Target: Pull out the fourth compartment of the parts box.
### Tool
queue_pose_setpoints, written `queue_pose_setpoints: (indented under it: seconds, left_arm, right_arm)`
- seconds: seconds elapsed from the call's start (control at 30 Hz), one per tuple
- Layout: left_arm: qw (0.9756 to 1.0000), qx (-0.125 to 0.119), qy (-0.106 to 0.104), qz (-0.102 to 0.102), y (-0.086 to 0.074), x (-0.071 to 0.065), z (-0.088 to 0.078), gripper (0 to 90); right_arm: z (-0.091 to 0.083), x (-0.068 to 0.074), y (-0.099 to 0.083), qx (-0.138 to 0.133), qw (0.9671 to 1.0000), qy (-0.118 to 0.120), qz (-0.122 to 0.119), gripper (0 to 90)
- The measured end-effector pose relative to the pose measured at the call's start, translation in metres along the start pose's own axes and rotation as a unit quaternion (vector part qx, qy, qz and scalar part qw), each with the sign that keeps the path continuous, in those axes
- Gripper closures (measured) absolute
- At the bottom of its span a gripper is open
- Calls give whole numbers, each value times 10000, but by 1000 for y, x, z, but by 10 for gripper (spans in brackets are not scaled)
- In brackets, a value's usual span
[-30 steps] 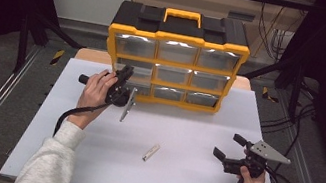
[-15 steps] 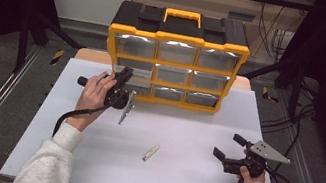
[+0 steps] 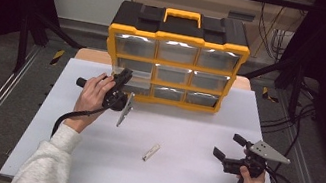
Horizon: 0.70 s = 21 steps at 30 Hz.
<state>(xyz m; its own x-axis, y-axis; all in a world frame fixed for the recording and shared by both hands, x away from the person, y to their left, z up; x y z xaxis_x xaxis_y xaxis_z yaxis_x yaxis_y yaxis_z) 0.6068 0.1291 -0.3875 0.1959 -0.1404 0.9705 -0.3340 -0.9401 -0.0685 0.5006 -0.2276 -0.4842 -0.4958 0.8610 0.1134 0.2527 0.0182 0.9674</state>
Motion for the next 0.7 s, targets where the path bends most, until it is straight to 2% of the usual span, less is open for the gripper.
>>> queue_pose_setpoints:
  seconds: [0.7]
  left_arm:
    - [10000, -51, 68, -4, 3, -4, -9, 780]
  right_arm:
    - [0, 0, 0, 8, 10000, 0, -3, 3]
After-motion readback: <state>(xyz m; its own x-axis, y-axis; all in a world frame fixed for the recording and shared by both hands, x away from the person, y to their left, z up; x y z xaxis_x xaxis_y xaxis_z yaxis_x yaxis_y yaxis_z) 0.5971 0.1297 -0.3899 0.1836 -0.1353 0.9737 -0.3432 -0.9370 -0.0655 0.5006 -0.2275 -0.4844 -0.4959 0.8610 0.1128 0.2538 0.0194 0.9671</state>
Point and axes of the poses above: each handheld gripper's, and its own axes: z roughly forward along the jaws, y roughly out of its top, x roughly to its left, the point moved 8 cm from there along z, roughly forward along the jaws, and after that the axes turned 11 degrees about -y, right-handed, at the moved point
